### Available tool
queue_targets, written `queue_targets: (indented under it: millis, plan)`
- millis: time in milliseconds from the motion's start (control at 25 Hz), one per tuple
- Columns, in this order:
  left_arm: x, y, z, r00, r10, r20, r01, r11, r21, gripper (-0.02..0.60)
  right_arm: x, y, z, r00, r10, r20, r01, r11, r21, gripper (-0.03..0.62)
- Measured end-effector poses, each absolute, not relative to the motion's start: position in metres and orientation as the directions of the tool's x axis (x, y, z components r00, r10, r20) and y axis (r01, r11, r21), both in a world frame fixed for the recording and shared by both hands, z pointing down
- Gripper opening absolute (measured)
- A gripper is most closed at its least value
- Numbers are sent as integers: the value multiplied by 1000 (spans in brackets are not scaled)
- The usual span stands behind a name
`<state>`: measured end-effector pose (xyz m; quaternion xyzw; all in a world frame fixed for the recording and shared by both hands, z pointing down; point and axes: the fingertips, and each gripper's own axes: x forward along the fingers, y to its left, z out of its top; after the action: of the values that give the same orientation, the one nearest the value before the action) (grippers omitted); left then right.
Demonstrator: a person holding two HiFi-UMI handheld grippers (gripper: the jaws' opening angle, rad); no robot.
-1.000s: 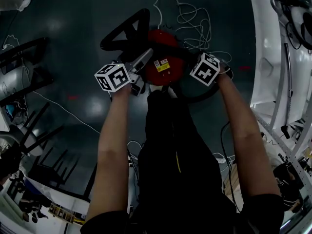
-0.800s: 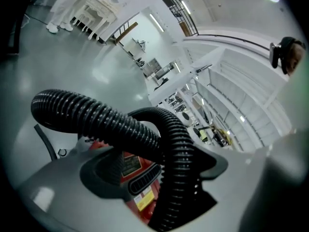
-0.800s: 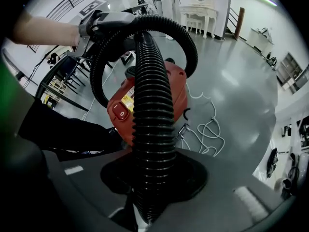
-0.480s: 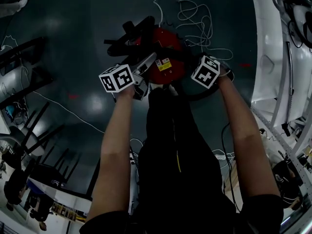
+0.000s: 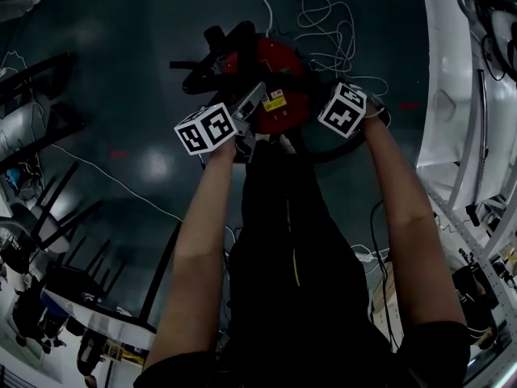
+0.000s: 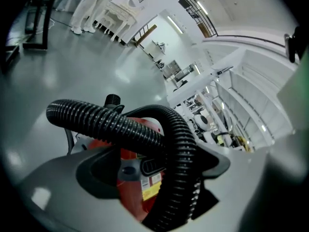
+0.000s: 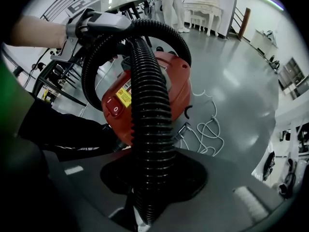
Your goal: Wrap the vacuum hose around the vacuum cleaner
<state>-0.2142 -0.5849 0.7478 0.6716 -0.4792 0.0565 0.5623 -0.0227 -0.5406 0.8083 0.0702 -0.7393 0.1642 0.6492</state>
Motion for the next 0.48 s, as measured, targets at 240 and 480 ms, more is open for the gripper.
queue_targets:
  millis: [240,480]
  plan:
    - [-213,-582,753,475,-607,637,-728,136,672,494,-26,-553,808,-158,84,984,-294,947,-128,133]
    - [-216,-580,753,428,-626,652,-760,141,634,505,-38,-567,809,-176,63,982,-266,958,-109,133]
